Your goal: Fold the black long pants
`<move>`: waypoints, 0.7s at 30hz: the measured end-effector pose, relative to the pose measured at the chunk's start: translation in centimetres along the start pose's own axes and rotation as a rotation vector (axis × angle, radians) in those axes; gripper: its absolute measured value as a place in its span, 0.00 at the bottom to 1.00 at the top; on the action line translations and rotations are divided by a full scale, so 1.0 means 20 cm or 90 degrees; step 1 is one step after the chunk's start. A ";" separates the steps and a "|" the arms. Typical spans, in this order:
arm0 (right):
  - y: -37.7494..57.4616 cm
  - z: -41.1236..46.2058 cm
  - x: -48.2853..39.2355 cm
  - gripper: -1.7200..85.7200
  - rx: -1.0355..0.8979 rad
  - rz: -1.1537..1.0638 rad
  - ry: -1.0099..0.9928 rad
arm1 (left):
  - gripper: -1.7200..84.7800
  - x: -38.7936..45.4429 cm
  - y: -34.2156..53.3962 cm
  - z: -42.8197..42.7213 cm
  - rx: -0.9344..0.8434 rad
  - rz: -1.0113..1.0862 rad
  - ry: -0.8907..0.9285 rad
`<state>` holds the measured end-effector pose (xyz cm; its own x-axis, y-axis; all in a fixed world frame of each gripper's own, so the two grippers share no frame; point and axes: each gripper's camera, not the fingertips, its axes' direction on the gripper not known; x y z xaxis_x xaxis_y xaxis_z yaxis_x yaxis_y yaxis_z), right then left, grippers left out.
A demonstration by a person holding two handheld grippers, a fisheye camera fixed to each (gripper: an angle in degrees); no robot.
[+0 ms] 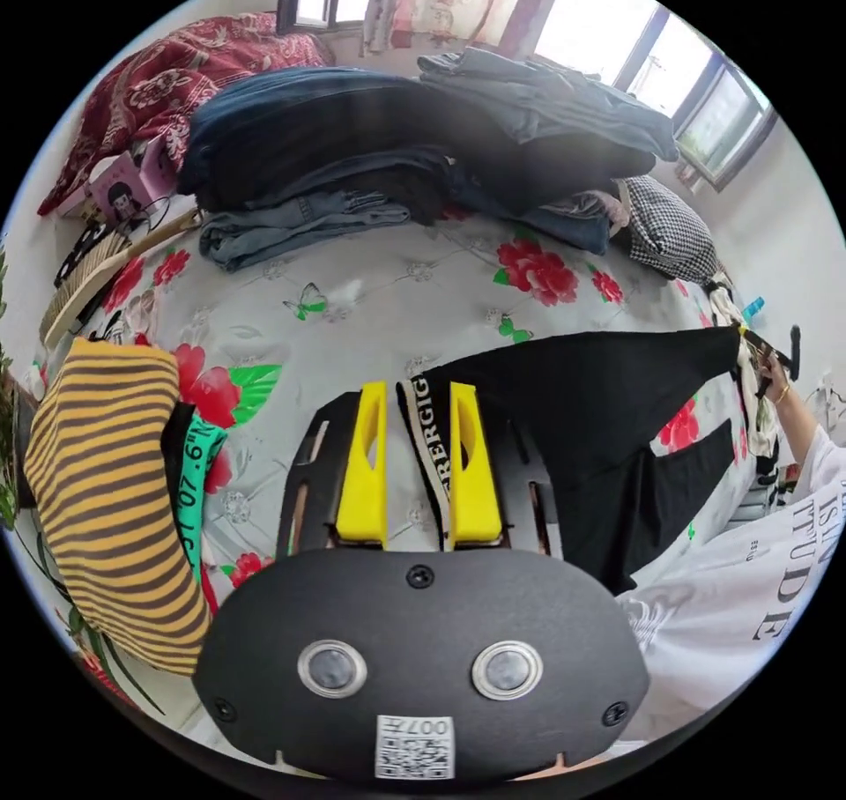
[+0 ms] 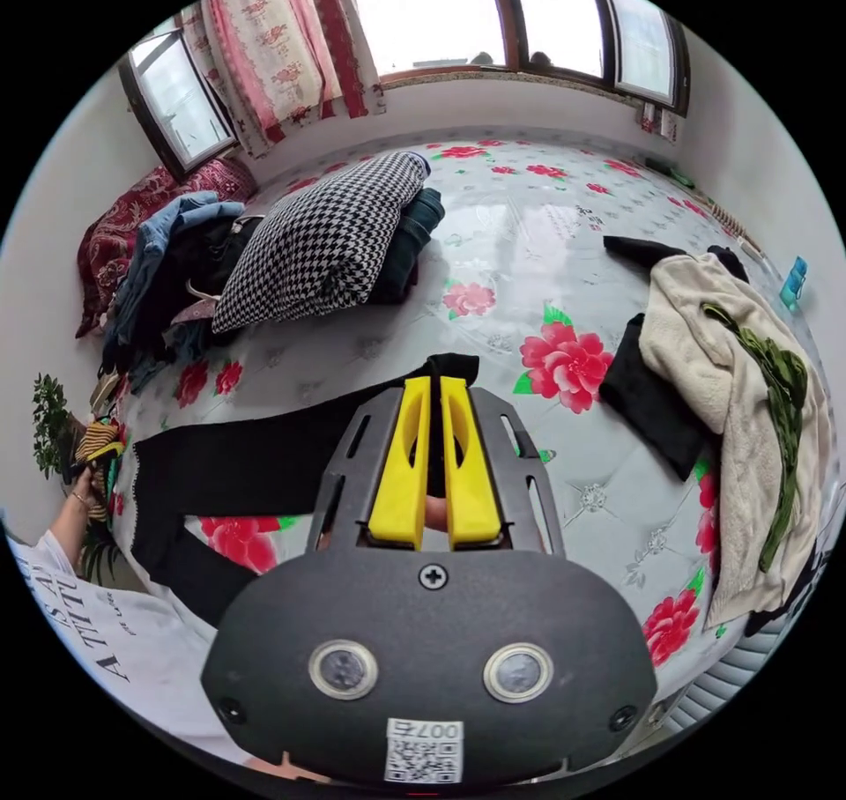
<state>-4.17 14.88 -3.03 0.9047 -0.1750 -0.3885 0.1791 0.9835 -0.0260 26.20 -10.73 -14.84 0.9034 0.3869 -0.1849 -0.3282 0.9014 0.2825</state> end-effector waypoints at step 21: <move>0.04 -0.17 0.02 0.02 0.044 -0.042 -0.208 | 0.01 -0.20 0.18 -0.46 0.018 -0.086 -0.087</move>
<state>-4.96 15.68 -6.33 0.9645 -0.2542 -0.0717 0.2566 0.9662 0.0261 18.85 -7.14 -21.81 0.9684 0.2309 -0.0941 -0.1953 0.9369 0.2899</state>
